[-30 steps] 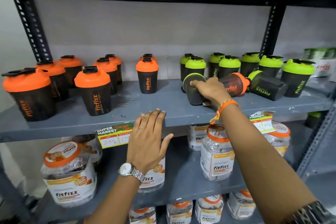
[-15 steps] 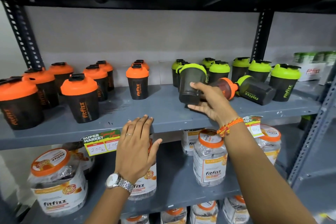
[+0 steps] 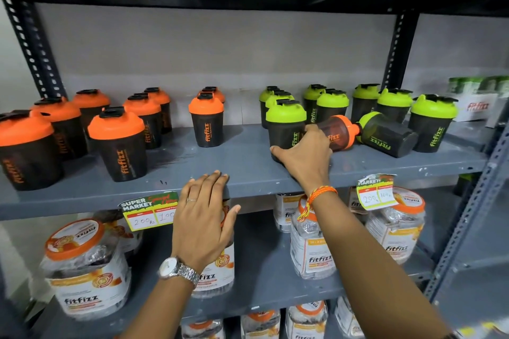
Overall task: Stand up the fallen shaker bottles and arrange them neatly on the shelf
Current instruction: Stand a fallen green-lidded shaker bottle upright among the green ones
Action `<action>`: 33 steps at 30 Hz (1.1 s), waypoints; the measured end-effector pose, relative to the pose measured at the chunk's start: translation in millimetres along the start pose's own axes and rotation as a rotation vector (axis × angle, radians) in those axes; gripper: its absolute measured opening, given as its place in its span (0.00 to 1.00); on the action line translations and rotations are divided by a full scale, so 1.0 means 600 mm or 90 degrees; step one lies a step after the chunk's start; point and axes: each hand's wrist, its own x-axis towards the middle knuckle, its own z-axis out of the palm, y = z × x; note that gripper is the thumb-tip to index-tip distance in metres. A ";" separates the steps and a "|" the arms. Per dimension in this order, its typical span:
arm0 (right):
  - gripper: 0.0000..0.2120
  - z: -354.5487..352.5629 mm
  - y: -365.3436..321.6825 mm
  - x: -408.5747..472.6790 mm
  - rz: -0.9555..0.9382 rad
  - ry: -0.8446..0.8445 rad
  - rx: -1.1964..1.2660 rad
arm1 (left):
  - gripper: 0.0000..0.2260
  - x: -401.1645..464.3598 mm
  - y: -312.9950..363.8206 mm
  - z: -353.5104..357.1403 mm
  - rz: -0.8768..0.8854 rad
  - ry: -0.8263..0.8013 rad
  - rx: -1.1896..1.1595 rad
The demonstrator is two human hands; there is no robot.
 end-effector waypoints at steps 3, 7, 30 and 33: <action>0.38 0.007 0.003 -0.004 0.000 0.009 -0.012 | 0.26 0.001 -0.001 0.001 0.004 0.007 -0.003; 0.37 0.011 0.004 -0.007 0.003 0.019 -0.020 | 0.26 0.001 0.001 0.000 0.004 0.005 -0.003; 0.40 -0.061 0.111 0.132 0.314 0.069 0.225 | 0.23 0.006 0.009 0.029 -0.016 0.107 0.004; 0.41 -0.053 0.114 0.146 0.315 0.058 0.210 | 0.23 0.007 0.008 0.035 -0.017 0.122 0.008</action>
